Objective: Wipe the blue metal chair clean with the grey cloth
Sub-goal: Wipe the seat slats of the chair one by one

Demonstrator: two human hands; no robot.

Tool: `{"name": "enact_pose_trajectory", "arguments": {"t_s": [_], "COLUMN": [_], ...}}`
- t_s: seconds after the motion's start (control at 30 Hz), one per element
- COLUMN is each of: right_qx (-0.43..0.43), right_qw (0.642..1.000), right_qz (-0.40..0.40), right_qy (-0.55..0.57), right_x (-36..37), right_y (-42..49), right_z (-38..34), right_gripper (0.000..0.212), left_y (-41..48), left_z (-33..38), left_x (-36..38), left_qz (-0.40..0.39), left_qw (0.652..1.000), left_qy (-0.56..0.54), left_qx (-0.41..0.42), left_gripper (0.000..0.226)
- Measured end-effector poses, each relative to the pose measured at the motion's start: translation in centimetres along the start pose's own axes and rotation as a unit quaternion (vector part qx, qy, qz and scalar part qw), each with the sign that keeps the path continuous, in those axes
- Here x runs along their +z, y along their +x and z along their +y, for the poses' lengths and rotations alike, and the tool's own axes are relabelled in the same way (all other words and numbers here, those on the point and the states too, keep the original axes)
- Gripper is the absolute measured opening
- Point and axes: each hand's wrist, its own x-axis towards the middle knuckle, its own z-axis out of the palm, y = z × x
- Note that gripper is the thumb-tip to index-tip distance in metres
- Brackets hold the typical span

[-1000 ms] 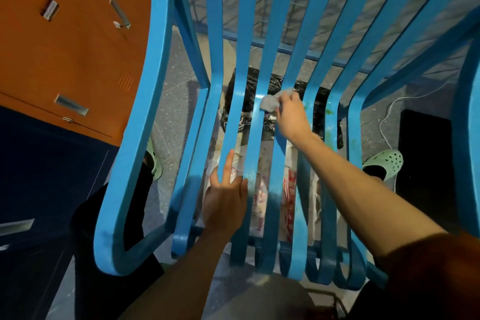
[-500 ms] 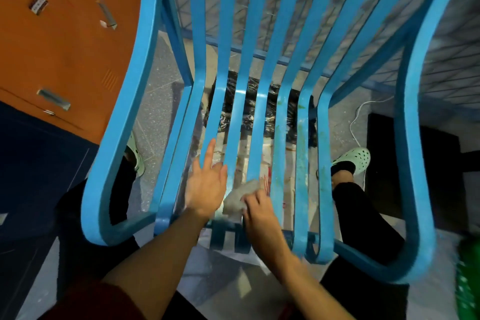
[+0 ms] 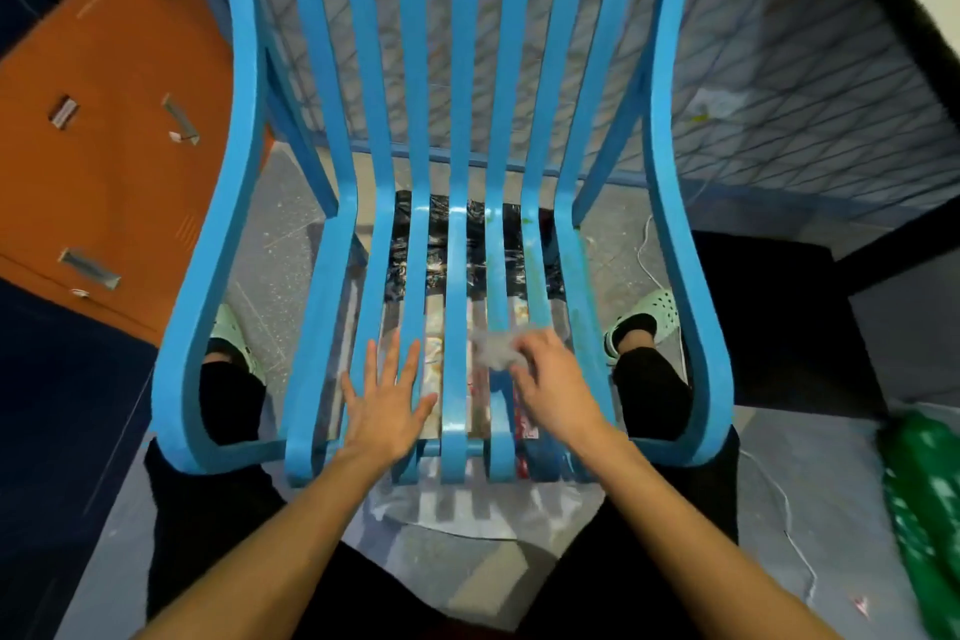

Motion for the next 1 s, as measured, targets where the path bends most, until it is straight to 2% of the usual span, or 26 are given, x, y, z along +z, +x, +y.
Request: {"name": "enact_pose_trajectory", "arguments": {"t_s": [0.07, 0.17, 0.27, 0.37, 0.53, 0.73, 1.0], "right_qx": [0.02, 0.045, 0.048, 0.06, 0.066, 0.043, 0.044], "right_qw": [0.999, 0.995, 0.99, 0.988, 0.981, 0.979, 0.979], "right_qz": [0.006, -0.047, -0.056, -0.06, -0.104, -0.13, -0.109], "right_qy": [-0.024, -0.079, -0.12, -0.126, -0.15, -0.152, -0.164], "right_x": [0.5, 3.2, 5.6, 6.6, 7.9, 6.0, 5.4], "right_y": [1.6, 1.5, -0.8, -3.6, -8.3, -6.9, -0.6], "right_z": [1.0, 1.9, 1.7, 2.1, 3.7, 2.7, 1.6], "right_gripper": [0.023, 0.028, 0.042, 0.048, 0.043, 0.024, 0.038], "left_y": [0.0, -0.4, -0.6, -0.3, -0.1, 0.1, 0.1], "left_z": [0.6, 1.8, 3.5, 4.6, 4.0, 3.7, 3.8], "left_x": [-0.6, -1.6, -2.3, -1.9, -1.2, -0.9, -1.1], "left_qz": [-0.028, -0.019, -0.002, -0.039, -0.04, -0.072, -0.084], "left_qw": [1.0, 1.0, 0.999, 0.997, 0.996, 0.994, 0.993], "left_qy": [0.004, 0.02, 0.01, -0.012, -0.027, -0.02, -0.036], "left_qx": [-0.011, -0.012, 0.038, 0.066, 0.076, 0.081, 0.08], "left_gripper": [0.074, 0.068, 0.064, 0.063, 0.063, 0.066, 0.066]}}
